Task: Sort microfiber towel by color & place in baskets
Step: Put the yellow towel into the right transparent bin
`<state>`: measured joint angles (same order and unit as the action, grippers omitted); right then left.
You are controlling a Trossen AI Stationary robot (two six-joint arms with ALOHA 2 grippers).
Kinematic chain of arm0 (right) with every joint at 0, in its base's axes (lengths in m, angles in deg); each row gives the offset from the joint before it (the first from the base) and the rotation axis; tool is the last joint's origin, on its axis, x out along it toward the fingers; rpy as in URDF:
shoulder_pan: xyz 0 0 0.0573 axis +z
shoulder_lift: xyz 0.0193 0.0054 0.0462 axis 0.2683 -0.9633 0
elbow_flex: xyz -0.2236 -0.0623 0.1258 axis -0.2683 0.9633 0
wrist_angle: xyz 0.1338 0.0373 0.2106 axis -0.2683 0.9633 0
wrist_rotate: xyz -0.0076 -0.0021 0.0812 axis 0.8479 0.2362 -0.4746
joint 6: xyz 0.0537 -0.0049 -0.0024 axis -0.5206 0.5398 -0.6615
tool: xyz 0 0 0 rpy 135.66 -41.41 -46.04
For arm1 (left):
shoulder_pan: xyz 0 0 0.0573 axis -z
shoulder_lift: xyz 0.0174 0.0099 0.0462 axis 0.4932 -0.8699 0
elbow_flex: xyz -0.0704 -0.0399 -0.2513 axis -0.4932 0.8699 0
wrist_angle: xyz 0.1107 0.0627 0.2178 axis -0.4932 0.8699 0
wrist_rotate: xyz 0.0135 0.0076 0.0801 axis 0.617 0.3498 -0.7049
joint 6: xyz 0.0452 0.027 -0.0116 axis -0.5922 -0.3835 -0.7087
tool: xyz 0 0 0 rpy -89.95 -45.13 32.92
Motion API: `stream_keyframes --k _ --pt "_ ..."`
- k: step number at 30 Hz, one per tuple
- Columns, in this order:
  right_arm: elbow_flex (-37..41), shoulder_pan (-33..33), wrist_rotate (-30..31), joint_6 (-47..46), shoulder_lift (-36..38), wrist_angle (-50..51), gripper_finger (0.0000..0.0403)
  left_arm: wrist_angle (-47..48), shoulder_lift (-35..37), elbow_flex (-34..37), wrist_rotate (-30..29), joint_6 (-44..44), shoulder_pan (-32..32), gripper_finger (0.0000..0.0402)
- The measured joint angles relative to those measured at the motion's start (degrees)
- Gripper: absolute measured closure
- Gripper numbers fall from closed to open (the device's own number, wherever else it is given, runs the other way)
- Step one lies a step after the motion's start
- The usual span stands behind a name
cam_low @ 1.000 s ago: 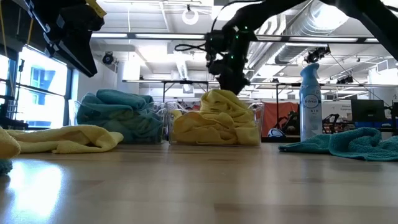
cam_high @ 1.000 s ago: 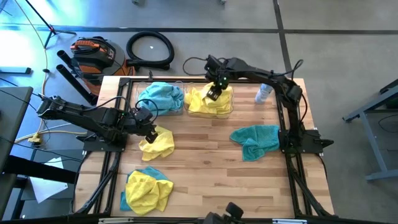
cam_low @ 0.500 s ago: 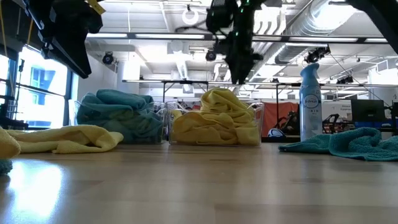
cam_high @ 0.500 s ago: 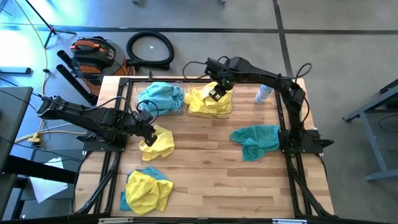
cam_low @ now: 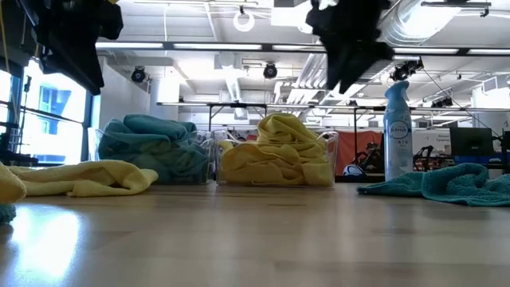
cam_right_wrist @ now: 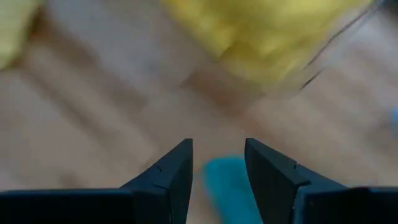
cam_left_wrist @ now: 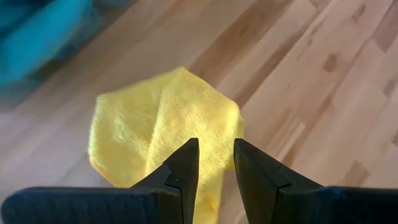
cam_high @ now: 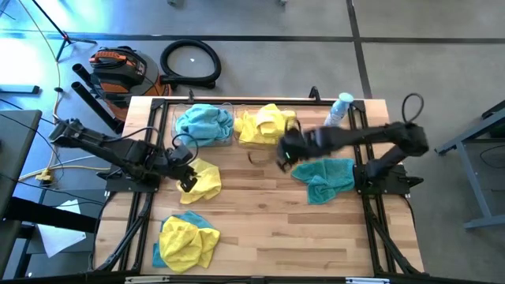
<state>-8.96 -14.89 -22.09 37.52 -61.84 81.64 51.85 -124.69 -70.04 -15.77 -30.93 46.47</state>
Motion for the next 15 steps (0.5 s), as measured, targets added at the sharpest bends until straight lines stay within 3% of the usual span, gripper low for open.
stream_keyframes --k 4,9,15 --pt "10.5 9.8 -1.4 -13.6 5.7 -9.0 0.0261 0.0 -0.7 -0.3 1.4 3.1 2.2 0.0312" --pt "17.3 21.1 3.2 -30.2 8.4 -11.5 0.0261 0.3 -3.9 -2.8 1.4 6.3 3.7 0.0312" --pt "21.5 29.1 4.3 -38.1 8.4 -10.7 0.0261 0.3 -11.7 -9.4 1.3 7.9 5.1 0.0312"
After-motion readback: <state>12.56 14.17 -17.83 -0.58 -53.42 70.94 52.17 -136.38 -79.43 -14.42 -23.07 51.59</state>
